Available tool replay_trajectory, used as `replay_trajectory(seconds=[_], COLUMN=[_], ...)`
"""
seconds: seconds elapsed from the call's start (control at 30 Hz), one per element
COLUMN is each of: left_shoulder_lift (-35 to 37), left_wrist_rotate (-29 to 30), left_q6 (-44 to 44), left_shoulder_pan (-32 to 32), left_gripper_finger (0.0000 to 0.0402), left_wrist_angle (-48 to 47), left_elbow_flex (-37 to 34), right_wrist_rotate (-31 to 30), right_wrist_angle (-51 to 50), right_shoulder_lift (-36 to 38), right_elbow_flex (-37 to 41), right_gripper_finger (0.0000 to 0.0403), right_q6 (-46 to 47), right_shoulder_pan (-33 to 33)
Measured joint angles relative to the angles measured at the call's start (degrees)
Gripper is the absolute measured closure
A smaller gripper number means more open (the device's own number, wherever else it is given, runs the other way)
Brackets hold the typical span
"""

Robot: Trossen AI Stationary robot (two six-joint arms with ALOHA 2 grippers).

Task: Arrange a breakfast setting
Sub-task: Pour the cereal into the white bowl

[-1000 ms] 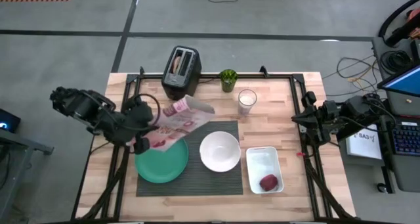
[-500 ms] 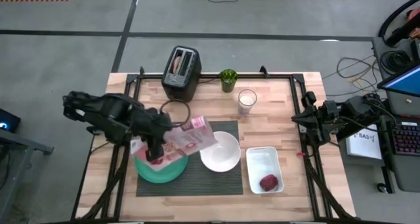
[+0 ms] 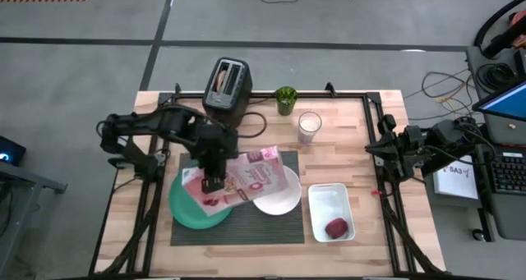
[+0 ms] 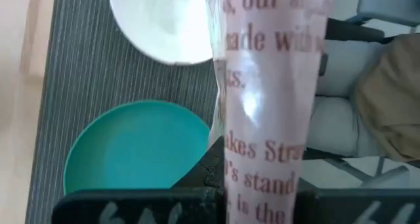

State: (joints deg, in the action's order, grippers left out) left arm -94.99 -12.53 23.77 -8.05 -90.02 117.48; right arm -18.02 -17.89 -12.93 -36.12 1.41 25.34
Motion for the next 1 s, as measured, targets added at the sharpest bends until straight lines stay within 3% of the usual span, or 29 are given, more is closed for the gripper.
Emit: replay_trajectory(seconds=[0.17, 0.7, 1.0], left_shoulder_lift=[-2.37, -2.38, -2.35], left_wrist_rotate=[-2.38, -8.21, -8.25], left_q6=[-2.34, -0.52, -0.81], left_shoulder_pan=[1.32, 2.32, 4.59], left_gripper_finger=[0.0401, 0.0401, 0.0401], left_wrist_angle=[0.0, -0.01, -0.01], left_elbow_flex=[1.96, -7.83, -7.49], right_wrist_rotate=[0.0, 0.0, 0.0], right_wrist_angle=[-0.16, -0.28, -0.28], right_shoulder_lift=[0.0, 0.0, 0.02], right_elbow_flex=[0.0, 0.0, 0.0], right_gripper_finger=[0.038, 0.038, 0.038], right_q6=[0.03, 0.04, 0.02], right_shoulder_pan=[-0.02, 0.0, 0.0])
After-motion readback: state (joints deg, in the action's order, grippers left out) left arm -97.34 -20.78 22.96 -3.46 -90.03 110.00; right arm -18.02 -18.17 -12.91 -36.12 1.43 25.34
